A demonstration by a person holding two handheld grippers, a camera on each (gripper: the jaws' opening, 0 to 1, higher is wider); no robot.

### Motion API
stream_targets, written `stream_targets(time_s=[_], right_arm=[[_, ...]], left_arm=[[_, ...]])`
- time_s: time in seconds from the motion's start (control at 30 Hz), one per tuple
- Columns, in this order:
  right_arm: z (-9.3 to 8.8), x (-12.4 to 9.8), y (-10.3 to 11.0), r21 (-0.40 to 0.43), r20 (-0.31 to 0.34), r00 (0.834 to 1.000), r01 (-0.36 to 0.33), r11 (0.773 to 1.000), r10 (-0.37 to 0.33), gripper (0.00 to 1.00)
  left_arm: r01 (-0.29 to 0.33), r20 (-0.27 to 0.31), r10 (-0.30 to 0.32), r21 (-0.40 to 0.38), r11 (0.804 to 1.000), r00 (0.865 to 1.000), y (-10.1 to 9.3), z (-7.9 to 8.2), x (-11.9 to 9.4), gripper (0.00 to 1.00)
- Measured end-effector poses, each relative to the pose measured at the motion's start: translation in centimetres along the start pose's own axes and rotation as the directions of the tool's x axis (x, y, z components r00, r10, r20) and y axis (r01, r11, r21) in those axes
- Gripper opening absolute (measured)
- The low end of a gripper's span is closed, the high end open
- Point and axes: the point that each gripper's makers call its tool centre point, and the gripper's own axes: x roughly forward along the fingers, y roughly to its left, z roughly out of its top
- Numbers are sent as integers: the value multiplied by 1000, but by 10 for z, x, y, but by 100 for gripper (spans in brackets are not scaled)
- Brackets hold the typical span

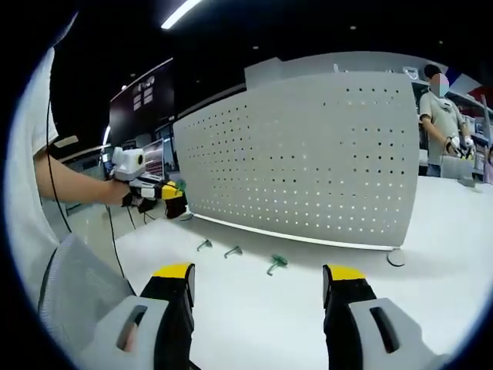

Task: Insert the hook assembly into the mounting plate slot until the hook locks in place.

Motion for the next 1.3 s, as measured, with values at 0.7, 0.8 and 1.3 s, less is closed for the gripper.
stream_targets(time_s=[0.7,0.8,1.3], right_arm=[[6,-1,3,2,30,999,-11,1000,11,66],[7,-2,3,0,33,999,-11,1000,11,66],[9,-2,3,-5,44,999,-12,1000,12,66]], left_arm=[[-62,154,77,-99,993,985,-20,30,-16,3],[-73,171,90,-109,991,981,-22,36,-18,3],[-84,214,116,-155,984,970,-27,47,-16,3]])
